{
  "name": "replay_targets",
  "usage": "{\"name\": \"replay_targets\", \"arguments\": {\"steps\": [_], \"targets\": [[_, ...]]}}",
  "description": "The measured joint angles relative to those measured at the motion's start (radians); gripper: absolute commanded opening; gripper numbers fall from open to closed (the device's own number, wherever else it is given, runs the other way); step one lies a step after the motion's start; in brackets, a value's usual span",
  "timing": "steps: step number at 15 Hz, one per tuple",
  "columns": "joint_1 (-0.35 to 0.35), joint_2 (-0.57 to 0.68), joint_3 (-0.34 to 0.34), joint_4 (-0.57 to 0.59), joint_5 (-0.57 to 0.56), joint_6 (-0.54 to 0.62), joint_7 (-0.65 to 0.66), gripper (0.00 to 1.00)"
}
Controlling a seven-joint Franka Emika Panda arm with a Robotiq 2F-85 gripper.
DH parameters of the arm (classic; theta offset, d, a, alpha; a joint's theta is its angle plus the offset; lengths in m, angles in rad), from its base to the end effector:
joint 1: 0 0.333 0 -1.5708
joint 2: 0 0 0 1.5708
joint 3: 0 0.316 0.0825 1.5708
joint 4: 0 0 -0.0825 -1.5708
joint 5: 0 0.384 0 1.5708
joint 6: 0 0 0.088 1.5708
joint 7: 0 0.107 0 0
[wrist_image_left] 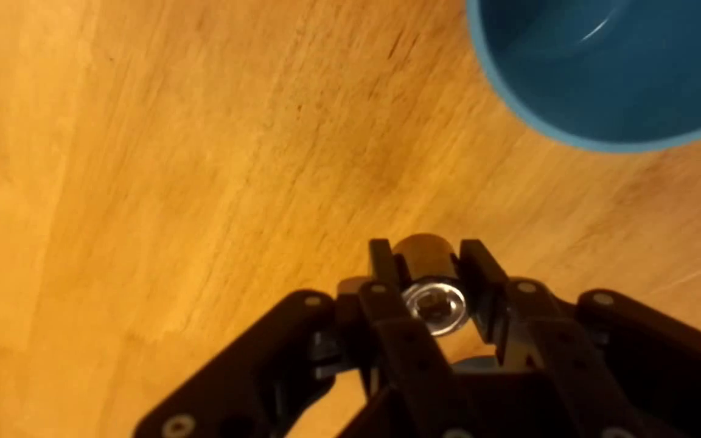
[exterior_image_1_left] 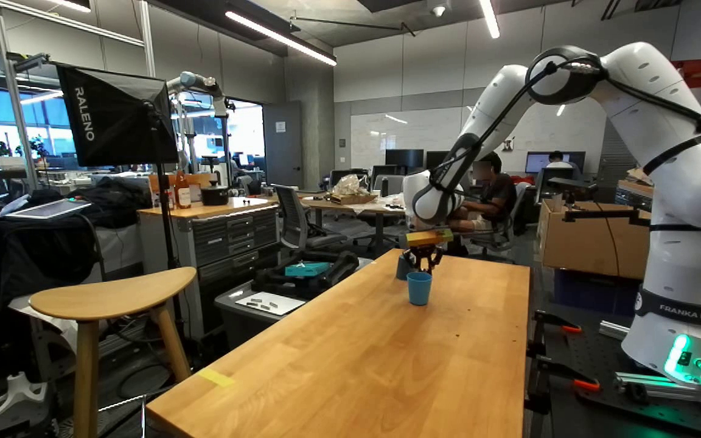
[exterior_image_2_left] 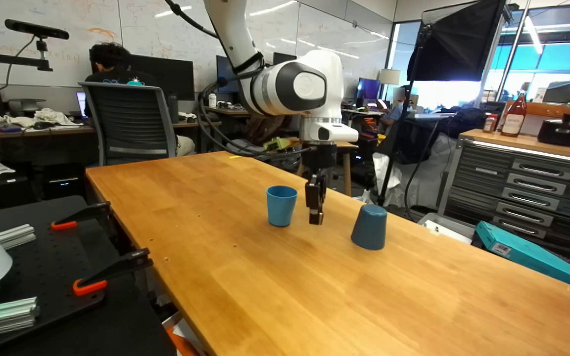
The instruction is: Put the silver object in the light blue cup
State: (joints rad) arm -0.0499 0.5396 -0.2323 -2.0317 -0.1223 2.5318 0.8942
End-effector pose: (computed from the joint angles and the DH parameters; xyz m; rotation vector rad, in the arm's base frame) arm 0.5727 -0.1637 0.1806 2.5596 -1.4732 0.0406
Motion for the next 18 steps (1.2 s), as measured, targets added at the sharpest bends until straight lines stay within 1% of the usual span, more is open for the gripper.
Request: {"name": "replay_targets", "arguments": {"steps": [6,9,13,18], "targets": [[0.004,-0.18,0.064,-0.055,0.056,-0.124,-0.159,0.08],[0.019,-0.229,0.087,-0.099,0.064,-0.135,-0.184,0.08],[0.048,-0.237,0.096,-0.14,0.064,-0.123,-0.182,0.08],[0.056,-0.204,0.096,-0.157,0.064,-0.058,-0.162,0.08]]}}
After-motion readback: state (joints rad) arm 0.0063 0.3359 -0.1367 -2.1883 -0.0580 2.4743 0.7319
